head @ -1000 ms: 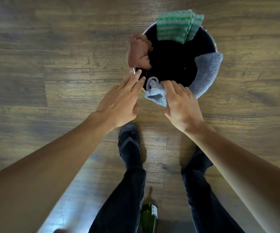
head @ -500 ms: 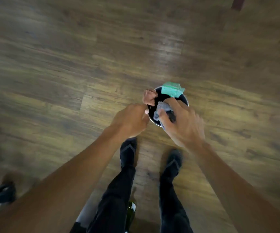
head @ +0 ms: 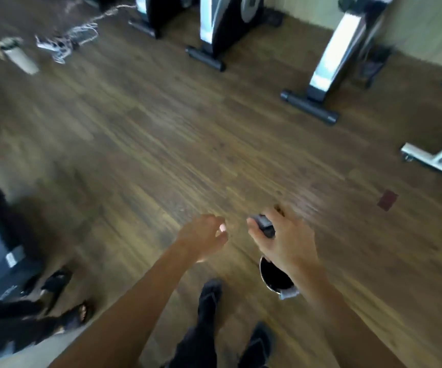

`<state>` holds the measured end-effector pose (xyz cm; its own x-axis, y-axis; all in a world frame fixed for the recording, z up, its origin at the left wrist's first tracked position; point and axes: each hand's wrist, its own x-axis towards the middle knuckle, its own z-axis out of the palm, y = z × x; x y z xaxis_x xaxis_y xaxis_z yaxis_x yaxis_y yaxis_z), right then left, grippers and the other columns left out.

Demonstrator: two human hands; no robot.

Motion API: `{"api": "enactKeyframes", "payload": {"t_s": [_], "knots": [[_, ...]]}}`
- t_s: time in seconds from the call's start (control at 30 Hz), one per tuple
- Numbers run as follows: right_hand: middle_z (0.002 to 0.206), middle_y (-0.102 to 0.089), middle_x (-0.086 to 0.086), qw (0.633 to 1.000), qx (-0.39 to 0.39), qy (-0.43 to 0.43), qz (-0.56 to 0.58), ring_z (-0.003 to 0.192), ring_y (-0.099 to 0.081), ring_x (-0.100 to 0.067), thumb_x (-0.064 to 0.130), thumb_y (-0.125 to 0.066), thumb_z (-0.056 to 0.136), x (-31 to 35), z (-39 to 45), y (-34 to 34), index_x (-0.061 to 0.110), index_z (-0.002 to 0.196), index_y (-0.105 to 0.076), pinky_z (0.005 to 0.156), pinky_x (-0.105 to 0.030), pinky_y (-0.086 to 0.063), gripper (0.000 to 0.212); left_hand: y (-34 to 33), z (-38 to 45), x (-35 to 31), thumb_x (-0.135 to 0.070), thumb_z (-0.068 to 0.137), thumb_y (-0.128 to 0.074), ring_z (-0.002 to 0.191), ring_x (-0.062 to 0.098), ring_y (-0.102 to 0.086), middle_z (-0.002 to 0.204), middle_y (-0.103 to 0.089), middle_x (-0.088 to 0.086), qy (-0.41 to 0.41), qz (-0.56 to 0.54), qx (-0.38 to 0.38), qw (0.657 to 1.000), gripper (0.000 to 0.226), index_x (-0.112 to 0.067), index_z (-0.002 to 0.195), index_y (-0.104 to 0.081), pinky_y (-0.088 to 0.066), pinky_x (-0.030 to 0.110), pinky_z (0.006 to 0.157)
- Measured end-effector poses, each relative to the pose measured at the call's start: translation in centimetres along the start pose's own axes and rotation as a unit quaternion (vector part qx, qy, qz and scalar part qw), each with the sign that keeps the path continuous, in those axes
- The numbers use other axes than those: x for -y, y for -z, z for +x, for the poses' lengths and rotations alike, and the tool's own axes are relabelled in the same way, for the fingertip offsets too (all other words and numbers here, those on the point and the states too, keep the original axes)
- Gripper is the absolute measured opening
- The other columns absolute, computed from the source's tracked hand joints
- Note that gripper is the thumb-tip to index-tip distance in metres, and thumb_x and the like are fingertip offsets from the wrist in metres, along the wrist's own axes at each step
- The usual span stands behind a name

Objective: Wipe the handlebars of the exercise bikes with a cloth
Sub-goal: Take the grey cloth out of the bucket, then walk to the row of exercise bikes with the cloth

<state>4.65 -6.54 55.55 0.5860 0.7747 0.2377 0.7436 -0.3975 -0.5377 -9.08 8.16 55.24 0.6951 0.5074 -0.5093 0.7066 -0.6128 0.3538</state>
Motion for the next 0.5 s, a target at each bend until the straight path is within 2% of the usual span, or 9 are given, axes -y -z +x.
{"api": "enactKeyframes", "payload": {"t_s": [0.1,0.17,0.23,0.3,0.4,0.5], "knots": [[0.08,-0.051,0.009,0.996,0.009,0.083,0.023,0.057,-0.055,-0.019,0.057,-0.055,0.088,4.3,3.5,0.6,0.024,0.078,-0.059,0.043,-0.029,-0.039,0.035,4.2,-2.1,1.7,-0.037,0.1,-0.05,0.117,0.018,-0.059,0.124,-0.062,-0.005,0.03,-0.04,-0.05,0.997,0.027,-0.023,0.118,-0.066,-0.051,0.04,0.097],[0.069,-0.055,0.007,0.993,0.006,0.116,0.012,0.052,-0.056,-0.023,0.056,-0.055,0.086,7.2,6.1,0.3,0.023,0.075,-0.056,0.041,-0.031,-0.039,0.035,7.1,-2.9,3.4,-0.034,0.099,-0.054,0.114,0.019,-0.061,0.12,-0.065,-0.002,0.04,-0.065,-0.09,0.993,0.024,-0.021,0.114,-0.067,-0.051,0.038,0.095],[0.057,-0.056,0.003,0.992,0.001,0.127,0.018,0.049,-0.058,-0.027,0.055,-0.054,0.085,10.2,8.8,-0.9,0.022,0.072,-0.052,0.039,-0.035,-0.043,0.036,10.2,-3.5,5.6,-0.028,0.097,-0.056,0.11,0.022,-0.064,0.114,-0.069,0.002,0.041,-0.084,-0.125,0.988,0.021,-0.016,0.107,-0.07,-0.051,0.037,0.093],[0.056,-0.06,0.001,0.99,0.009,0.139,0.035,0.051,-0.061,-0.029,0.056,-0.051,0.087,13.0,11.7,-2.5,0.023,0.072,-0.046,0.043,-0.039,-0.048,0.036,13.5,-3.8,8.0,-0.026,0.096,-0.056,0.106,0.023,-0.066,0.11,-0.072,0.003,0.044,-0.085,-0.153,0.984,0.02,-0.015,0.104,-0.071,-0.052,0.037,0.091],[0.058,-0.062,-0.002,0.988,0.043,0.129,0.069,0.051,-0.061,-0.031,0.059,-0.043,0.091,17.1,16.0,-4.7,0.027,0.068,-0.033,0.048,-0.044,-0.051,0.04,18.4,-3.8,11.9,-0.033,0.097,-0.053,0.108,0.02,-0.065,0.111,-0.072,-0.003,0.056,-0.069,-0.172,0.981,0.018,-0.024,0.101,-0.068,-0.052,0.038,0.093],[0.052,-0.058,-0.002,0.985,0.032,0.141,0.099,0.048,-0.056,-0.027,0.055,-0.044,0.092,20.9,19.8,-6.3,0.025,0.065,-0.029,0.05,-0.043,-0.049,0.043,22.7,-3.1,15.7,-0.036,0.097,-0.051,0.106,0.016,-0.065,0.105,-0.07,-0.009,0.059,-0.07,-0.177,0.98,0.015,-0.028,0.097,-0.064,-0.052,0.035,0.09]]}}
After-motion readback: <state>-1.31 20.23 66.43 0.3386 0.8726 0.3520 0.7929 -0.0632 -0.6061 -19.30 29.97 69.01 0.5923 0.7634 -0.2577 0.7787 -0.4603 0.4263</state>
